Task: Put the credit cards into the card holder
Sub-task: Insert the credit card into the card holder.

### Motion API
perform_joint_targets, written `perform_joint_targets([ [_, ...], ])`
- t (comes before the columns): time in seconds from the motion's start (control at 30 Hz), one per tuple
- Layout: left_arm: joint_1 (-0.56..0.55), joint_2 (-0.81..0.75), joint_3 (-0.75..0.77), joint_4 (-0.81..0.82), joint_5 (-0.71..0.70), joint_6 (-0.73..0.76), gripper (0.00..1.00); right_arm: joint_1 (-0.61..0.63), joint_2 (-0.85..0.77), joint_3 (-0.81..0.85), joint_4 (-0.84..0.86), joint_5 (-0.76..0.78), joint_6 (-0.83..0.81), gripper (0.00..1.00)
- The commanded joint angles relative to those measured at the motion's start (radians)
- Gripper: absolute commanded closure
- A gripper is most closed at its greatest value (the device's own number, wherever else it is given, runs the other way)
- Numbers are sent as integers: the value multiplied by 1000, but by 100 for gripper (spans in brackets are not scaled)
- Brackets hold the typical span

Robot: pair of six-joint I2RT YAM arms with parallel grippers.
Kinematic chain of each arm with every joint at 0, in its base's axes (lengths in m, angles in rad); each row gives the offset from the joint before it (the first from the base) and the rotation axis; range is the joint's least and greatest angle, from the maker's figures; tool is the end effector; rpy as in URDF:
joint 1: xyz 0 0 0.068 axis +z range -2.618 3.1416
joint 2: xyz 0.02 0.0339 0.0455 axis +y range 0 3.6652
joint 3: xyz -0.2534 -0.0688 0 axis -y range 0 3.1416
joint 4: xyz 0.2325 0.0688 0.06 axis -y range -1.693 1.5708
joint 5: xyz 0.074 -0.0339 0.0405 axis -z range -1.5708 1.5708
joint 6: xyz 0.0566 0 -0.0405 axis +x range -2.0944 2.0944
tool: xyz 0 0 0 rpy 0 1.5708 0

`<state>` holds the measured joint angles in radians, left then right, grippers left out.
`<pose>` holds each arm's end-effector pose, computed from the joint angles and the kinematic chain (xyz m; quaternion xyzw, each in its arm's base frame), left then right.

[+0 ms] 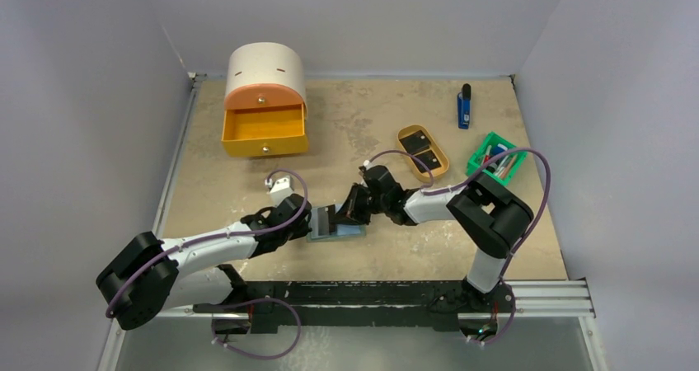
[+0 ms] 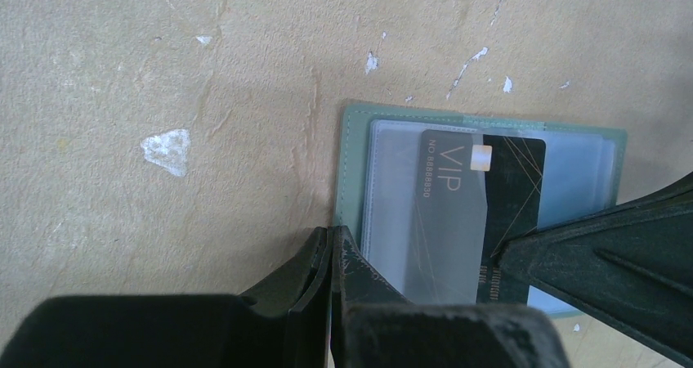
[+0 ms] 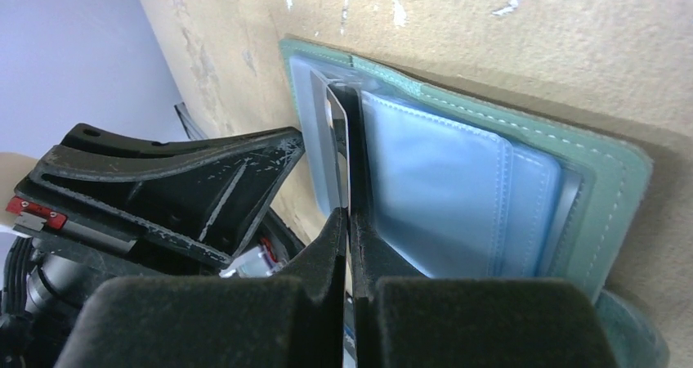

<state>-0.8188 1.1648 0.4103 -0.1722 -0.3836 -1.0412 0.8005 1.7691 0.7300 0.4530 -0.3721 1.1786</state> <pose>0.1564 -0.1363 0.1296 -0.1633 0.9187 -0.1410 0.3307 0.2255 0.2620 0.1219 0.0769 0.8670 0.4778 0.1188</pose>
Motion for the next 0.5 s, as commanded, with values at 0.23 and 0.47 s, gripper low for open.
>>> perform_joint_targets([
  [0.23, 0, 3, 0, 16, 19, -26, 100, 16, -16, 25, -65, -69, -100, 100],
  [0.47, 0, 16, -1, 42, 38, -29, 100, 16, 34, 75, -54, -122, -121, 100],
])
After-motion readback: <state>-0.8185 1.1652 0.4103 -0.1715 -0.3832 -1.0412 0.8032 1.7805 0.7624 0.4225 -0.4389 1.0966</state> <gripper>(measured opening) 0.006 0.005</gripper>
